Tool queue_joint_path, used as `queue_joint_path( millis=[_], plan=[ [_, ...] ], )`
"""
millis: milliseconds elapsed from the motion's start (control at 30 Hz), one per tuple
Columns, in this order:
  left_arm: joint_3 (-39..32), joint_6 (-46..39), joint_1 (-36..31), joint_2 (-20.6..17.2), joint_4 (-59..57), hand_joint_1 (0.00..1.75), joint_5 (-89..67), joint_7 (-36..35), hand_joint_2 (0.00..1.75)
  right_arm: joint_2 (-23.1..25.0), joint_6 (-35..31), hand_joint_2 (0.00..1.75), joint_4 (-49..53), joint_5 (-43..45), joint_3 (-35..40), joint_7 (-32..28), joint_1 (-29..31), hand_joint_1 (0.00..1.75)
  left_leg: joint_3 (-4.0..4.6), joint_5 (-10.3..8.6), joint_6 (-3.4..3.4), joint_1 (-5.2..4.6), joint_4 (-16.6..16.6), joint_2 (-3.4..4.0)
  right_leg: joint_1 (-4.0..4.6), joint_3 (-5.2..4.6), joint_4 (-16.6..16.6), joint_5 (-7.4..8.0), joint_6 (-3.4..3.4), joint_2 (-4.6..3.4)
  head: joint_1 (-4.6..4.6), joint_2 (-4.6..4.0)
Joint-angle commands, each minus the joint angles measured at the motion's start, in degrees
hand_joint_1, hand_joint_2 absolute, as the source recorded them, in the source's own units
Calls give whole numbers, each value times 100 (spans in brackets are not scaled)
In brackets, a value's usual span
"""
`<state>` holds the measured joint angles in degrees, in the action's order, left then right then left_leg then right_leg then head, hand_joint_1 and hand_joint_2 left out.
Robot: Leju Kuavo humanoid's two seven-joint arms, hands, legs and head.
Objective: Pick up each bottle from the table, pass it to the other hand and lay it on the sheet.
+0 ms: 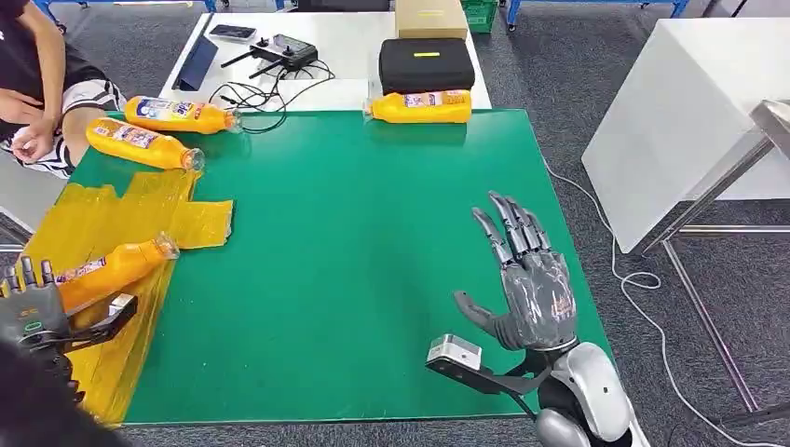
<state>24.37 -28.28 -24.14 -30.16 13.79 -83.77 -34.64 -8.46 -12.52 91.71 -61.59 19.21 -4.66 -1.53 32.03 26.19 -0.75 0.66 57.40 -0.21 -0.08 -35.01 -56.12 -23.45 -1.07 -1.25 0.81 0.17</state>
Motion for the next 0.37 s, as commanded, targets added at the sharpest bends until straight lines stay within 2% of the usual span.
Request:
queue_joint_path(
  millis=[33,67,133,200,233,267,300,333,367],
  plan=[
    [-3225,-1172,-139,1305,1115,0,1454,4371,175,136,-188,175,-385,639,-213,-217,165,0,2,-11,-4,-5,-7,-45,-3,4,9,-6,-5,54,-2,0],
    [-3438,-1172,-61,1539,1680,0,1035,5256,175,158,-239,175,-475,840,-265,-364,193,0,0,-13,-5,-3,-9,-65,0,14,13,-10,-6,77,-2,0],
    [-3329,-1172,52,1772,2175,0,196,5675,175,234,-267,175,-694,1051,-296,-557,311,0,9,-13,-6,-10,-5,-59,-4,-2,12,-6,-6,66,0,0],
    [-3285,-1172,78,2075,2607,0,600,6461,175,328,-276,175,-843,1144,-316,-599,411,0,-2,-12,-9,-8,-11,-71,-2,20,21,-7,-10,80,-2,0],
    [-3098,-1172,-96,2193,2453,0,1041,6864,175,362,-286,175,-875,1196,-343,-603,422,0,11,-12,-7,-9,-6,-53,-5,2,14,-1,-7,58,-2,0],
    [-2858,-893,-184,2228,2538,0,1512,7107,175,388,-299,0,-871,1214,-374,-600,415,0,13,-9,-6,-11,-6,-42,-9,0,11,1,-9,47,-2,0],
    [-2586,-680,-151,2189,2851,0,1747,7026,175,409,-308,0,-864,1220,-401,-599,408,0,2,-9,-8,-13,-8,-64,-8,20,16,-5,-11,74,-4,0],
    [-2317,-184,-101,2172,3275,0,2578,7356,175,428,-294,0,-834,1258,-442,-592,369,0,17,-9,-6,-12,1,-58,-10,4,9,-3,-8,69,0,0],
    [-1992,283,-10,2083,3790,0,3164,7370,175,415,-290,0,-800,1270,-471,-590,314,0,19,-8,-4,-15,3,-45,-11,-7,7,-1,-6,55,-2,0]
  ],
)
